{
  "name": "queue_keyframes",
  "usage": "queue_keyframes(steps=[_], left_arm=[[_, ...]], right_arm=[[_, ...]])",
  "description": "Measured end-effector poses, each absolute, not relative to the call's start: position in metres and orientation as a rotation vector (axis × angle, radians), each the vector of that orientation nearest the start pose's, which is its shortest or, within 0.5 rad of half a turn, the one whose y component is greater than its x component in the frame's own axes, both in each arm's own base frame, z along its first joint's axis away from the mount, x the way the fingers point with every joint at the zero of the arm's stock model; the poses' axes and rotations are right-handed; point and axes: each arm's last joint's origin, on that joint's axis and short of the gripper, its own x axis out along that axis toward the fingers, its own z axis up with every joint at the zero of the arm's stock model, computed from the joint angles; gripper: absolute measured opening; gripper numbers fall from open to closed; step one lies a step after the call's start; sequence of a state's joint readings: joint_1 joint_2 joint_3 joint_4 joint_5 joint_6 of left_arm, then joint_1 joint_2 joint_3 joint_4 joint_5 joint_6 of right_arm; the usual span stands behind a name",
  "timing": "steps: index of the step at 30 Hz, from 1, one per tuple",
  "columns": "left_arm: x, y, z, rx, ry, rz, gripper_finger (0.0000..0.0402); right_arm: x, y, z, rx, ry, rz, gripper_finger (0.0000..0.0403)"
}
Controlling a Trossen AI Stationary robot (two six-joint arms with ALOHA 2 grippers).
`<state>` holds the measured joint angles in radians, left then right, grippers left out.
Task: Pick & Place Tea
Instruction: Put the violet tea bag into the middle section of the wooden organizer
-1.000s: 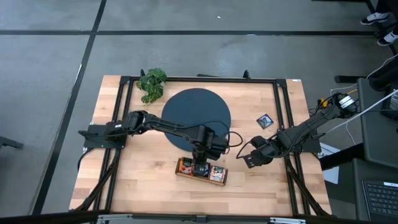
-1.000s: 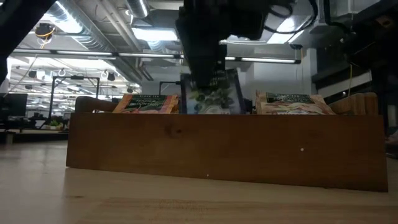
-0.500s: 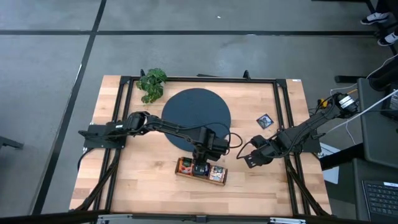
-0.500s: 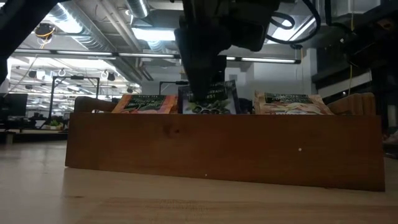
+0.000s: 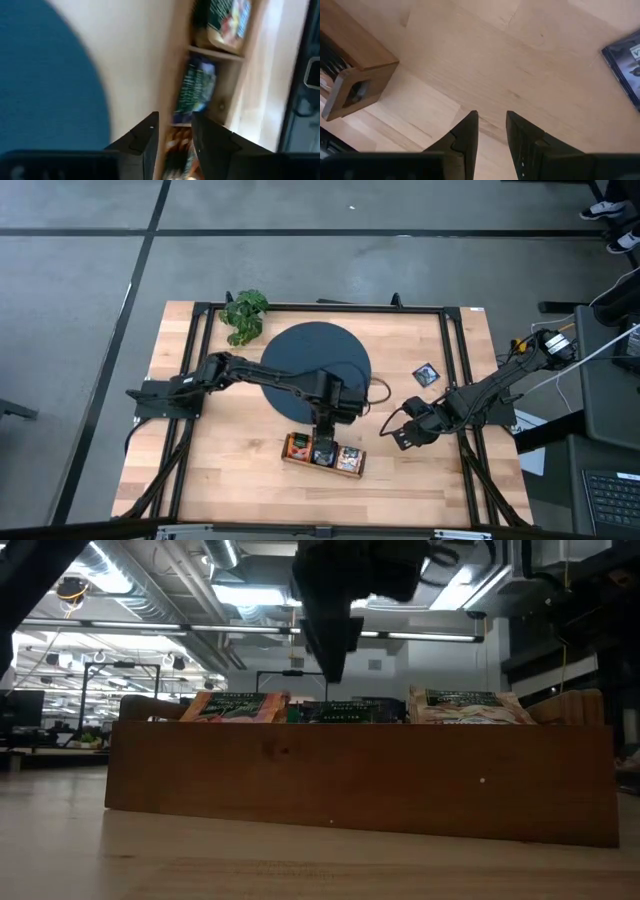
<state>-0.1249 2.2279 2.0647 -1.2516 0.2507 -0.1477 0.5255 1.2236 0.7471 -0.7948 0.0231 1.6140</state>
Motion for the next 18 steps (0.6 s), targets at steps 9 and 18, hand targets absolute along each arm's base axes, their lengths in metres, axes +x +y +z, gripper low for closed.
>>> queue_keyframes(steps=[9, 18], left_arm=[[0.442, -0.044, 0.299, -0.088, 1.091, -0.173, 0.0110], [0.452, 0.000, 0.291, -0.189, 0.984, -0.245, 0.0101]], right_arm=[[0.169, 0.102, 0.199, 0.965, 1.237, -0.683, 0.0102], [0.150, 0.092, 0.196, 0.918, 1.310, -0.945, 0.0102]])
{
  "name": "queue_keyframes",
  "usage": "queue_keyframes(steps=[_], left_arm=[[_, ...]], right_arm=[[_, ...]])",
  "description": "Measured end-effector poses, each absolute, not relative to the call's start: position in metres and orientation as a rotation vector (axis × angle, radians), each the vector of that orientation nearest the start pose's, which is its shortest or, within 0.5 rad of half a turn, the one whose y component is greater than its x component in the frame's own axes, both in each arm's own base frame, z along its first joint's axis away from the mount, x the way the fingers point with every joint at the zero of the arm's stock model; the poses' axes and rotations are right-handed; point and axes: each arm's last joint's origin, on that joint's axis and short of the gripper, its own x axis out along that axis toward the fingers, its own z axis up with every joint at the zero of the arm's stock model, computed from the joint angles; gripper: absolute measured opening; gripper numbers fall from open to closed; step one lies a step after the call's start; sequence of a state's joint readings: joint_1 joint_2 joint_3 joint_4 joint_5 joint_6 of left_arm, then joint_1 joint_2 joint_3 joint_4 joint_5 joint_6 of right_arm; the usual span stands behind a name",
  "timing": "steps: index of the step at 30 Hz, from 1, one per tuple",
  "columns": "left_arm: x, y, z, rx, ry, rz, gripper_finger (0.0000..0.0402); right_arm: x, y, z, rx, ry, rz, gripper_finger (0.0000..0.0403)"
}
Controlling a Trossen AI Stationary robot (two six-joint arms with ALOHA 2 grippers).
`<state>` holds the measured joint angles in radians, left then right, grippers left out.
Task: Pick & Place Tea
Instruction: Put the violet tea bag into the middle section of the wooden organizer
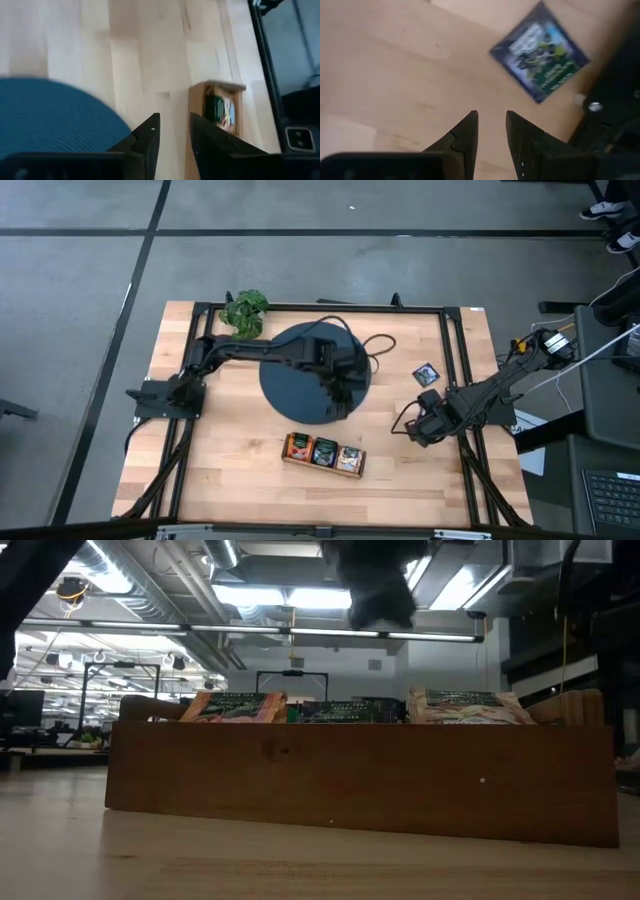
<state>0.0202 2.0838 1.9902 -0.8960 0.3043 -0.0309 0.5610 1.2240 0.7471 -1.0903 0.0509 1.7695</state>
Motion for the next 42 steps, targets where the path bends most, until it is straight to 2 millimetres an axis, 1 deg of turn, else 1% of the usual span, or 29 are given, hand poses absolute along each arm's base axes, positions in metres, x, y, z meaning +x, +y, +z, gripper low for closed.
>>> queue_keyframes(steps=[4, 6, 8, 9, 12, 16, 19, 21, 25, 29, 31, 34, 37, 42], left_arm=[[0.448, 0.028, 0.271, -0.270, 0.970, -0.274, 0.0097], [0.441, 0.040, 0.262, -0.318, 0.976, -0.287, 0.0095], [0.437, 0.051, 0.255, -0.346, 0.931, -0.301, 0.0093], [0.431, 0.055, 0.253, -0.367, 0.926, -0.301, 0.0093], [0.418, 0.066, 0.256, -0.388, 0.828, -0.273, 0.0094], [0.395, 0.079, 0.256, -0.401, 0.710, -0.191, 0.0094], [0.377, 0.085, 0.257, -0.404, 0.618, -0.129, 0.0091], [0.366, 0.089, 0.251, -0.421, 0.598, -0.081, 0.0091], [0.351, 0.100, 0.228, -0.498, 0.621, -0.023, 0.0093], [0.341, 0.107, 0.213, -0.574, 0.655, 0.010, 0.0094], [0.338, 0.108, 0.209, -0.587, 0.671, 0.017, 0.0092], [0.337, 0.109, 0.210, -0.589, 0.663, 0.014, 0.0090], [0.337, 0.109, 0.211, -0.587, 0.660, 0.013, 0.0092], [0.336, 0.110, 0.212, -0.551, 0.654, 0.003, 0.0095]], right_arm=[[0.149, 0.086, 0.194, 0.916, 1.313, -0.994, 0.0102], [0.147, 0.081, 0.187, 0.928, 1.312, -1.037, 0.0102], [0.145, 0.077, 0.177, 0.962, 1.325, -1.072, 0.0102], [0.144, 0.075, 0.172, 0.983, 1.333, -1.076, 0.0102], [0.143, 0.069, 0.158, 1.040, 1.347, -1.086, 0.0102], [0.142, 0.061, 0.149, 1.089, 1.302, -1.156, 0.0102], [0.143, 0.055, 0.148, 1.104, 1.258, -1.190, 0.0102], [0.147, 0.053, 0.148, 1.124, 1.224, -1.190, 0.0102], [0.155, 0.046, 0.146, 1.177, 1.128, -1.181, 0.0102], [0.153, 0.040, 0.136, 1.202, 1.102, -1.202, 0.0102], [0.151, 0.038, 0.133, 1.215, 1.097, -1.223, 0.0102], [0.152, 0.038, 0.132, 1.219, 1.075, -1.228, 0.0102], [0.158, 0.038, 0.132, 1.241, 1.017, -1.192, 0.0102], [0.172, 0.037, 0.133, 1.276, 0.822, -1.118, 0.0102]])
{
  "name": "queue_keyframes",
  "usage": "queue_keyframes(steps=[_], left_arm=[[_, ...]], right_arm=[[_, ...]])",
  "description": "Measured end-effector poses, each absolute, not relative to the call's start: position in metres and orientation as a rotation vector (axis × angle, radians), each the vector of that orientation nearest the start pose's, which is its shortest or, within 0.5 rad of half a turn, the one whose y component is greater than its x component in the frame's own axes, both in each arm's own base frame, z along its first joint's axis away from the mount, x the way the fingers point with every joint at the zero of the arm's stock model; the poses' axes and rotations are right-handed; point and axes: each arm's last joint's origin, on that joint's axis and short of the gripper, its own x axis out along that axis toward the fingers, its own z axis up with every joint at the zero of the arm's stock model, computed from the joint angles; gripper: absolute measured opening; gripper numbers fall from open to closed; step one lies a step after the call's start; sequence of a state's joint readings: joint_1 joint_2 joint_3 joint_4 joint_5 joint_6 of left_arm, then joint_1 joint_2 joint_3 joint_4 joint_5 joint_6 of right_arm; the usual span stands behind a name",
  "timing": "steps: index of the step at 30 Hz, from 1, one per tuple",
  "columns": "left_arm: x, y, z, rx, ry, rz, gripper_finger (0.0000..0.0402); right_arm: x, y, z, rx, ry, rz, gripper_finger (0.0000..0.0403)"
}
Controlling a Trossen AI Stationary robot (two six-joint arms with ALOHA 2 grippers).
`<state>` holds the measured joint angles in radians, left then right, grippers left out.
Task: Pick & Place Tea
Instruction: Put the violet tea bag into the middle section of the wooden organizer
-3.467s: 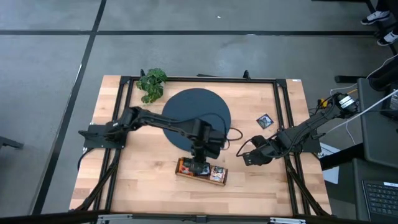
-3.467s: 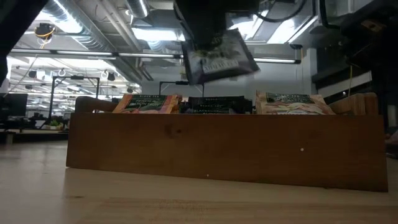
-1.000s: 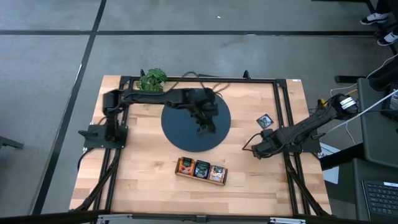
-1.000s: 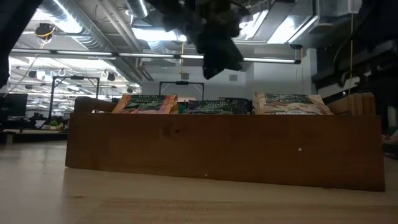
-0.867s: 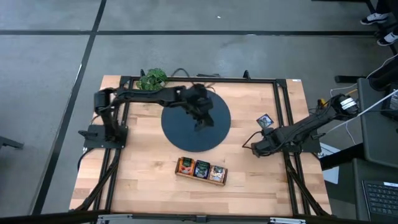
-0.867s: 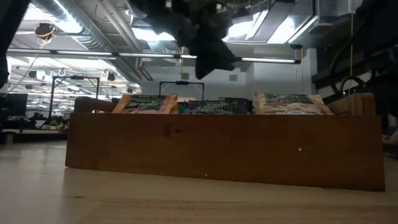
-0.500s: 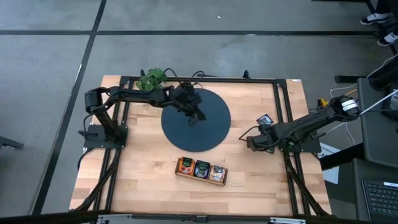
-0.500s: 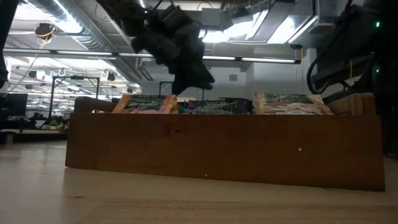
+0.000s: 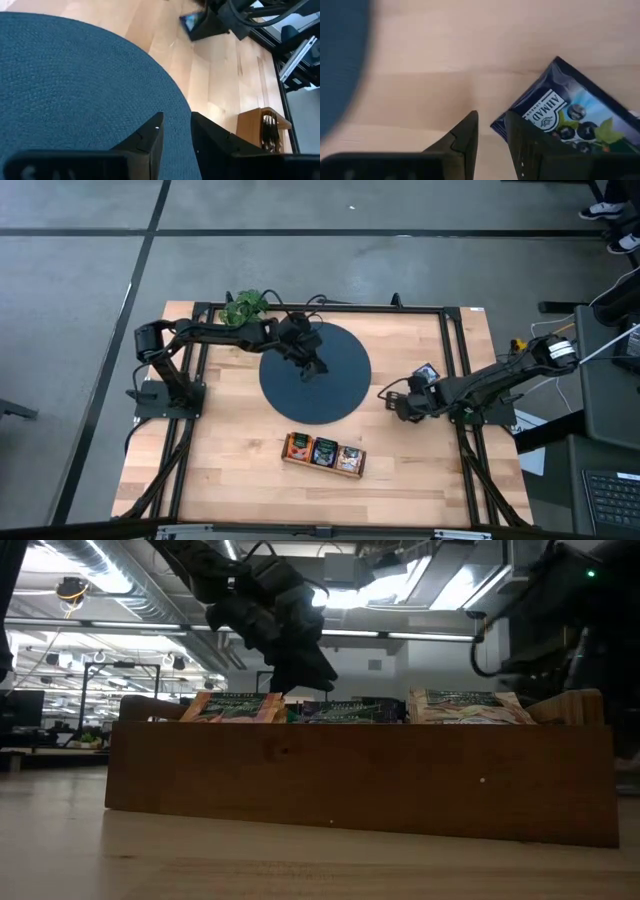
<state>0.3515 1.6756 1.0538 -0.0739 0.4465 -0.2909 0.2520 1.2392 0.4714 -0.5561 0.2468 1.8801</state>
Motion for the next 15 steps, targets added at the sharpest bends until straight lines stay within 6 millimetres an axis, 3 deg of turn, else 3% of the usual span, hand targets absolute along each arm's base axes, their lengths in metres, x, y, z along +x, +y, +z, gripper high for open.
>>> queue_keyframes(steps=[8, 12, 15], left_arm=[[0.337, 0.115, 0.214, -0.511, 0.624, 0.005, 0.0091], [0.340, 0.116, 0.219, -0.492, 0.577, -0.001, 0.0093], [0.345, 0.112, 0.227, -0.450, 0.559, -0.026, 0.0090]], right_arm=[[0.200, 0.029, 0.141, 1.363, 0.527, -0.882, 0.0102], [0.212, 0.030, 0.161, 1.346, 0.490, -0.801, 0.0102], [0.213, 0.030, 0.181, 1.305, 0.546, -0.859, 0.0102]])
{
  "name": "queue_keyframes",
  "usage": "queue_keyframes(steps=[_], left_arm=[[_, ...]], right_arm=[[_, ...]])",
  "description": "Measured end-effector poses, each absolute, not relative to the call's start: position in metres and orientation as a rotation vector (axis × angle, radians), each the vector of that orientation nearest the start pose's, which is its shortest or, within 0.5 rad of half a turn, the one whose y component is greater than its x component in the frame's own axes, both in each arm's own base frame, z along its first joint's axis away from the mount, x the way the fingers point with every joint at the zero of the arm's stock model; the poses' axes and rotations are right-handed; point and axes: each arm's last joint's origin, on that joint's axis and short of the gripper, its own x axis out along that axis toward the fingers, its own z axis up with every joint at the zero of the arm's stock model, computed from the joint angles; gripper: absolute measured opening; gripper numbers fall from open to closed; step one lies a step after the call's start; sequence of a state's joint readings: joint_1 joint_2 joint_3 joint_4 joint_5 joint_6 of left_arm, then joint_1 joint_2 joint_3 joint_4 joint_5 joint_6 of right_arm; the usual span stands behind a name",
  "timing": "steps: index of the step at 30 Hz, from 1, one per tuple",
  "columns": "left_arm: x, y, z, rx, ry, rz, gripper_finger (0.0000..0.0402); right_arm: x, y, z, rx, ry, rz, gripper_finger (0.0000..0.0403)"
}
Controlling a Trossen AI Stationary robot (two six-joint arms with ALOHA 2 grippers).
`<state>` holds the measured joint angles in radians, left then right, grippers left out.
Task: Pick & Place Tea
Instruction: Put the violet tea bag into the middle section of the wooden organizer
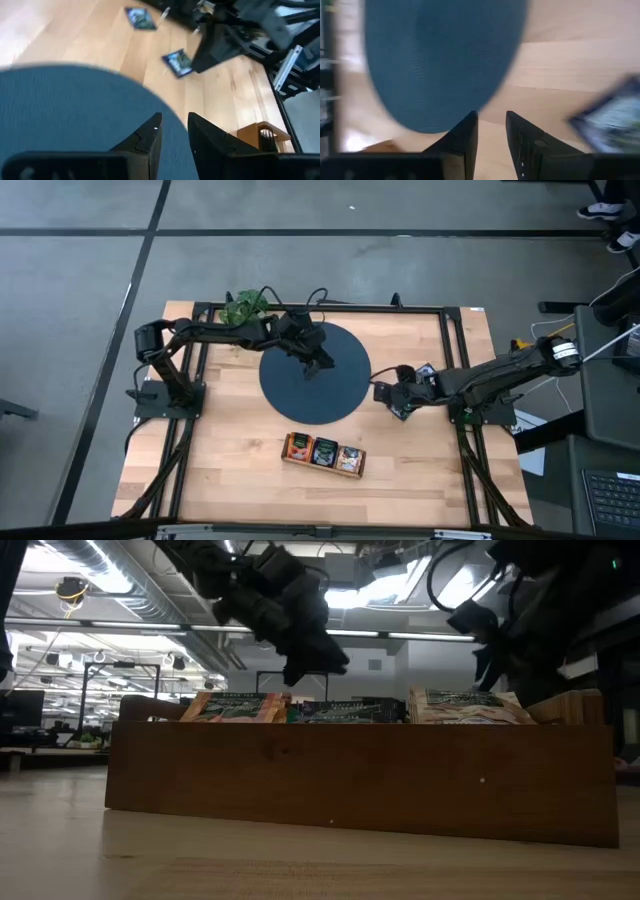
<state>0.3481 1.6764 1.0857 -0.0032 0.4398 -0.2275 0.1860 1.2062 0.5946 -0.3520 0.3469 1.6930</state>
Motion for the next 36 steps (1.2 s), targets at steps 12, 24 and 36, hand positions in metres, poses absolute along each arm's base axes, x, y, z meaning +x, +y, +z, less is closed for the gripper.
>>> queue_keyframes(steps=[12, 24, 36], left_arm=[[0.364, 0.110, 0.238, -0.460, 0.546, -0.018, 0.0065], [0.357, 0.128, 0.235, -0.515, 0.564, 0.079, 0.0066], [0.363, 0.121, 0.228, -0.539, 0.579, 0.067, 0.0061]], right_arm=[[0.182, 0.030, 0.212, 1.195, 1.012, -1.147, 0.0096], [0.175, 0.024, 0.147, 1.297, 0.956, -1.078, 0.0006], [0.187, 0.012, 0.117, 1.384, 0.777, -0.938, 0.0006]])
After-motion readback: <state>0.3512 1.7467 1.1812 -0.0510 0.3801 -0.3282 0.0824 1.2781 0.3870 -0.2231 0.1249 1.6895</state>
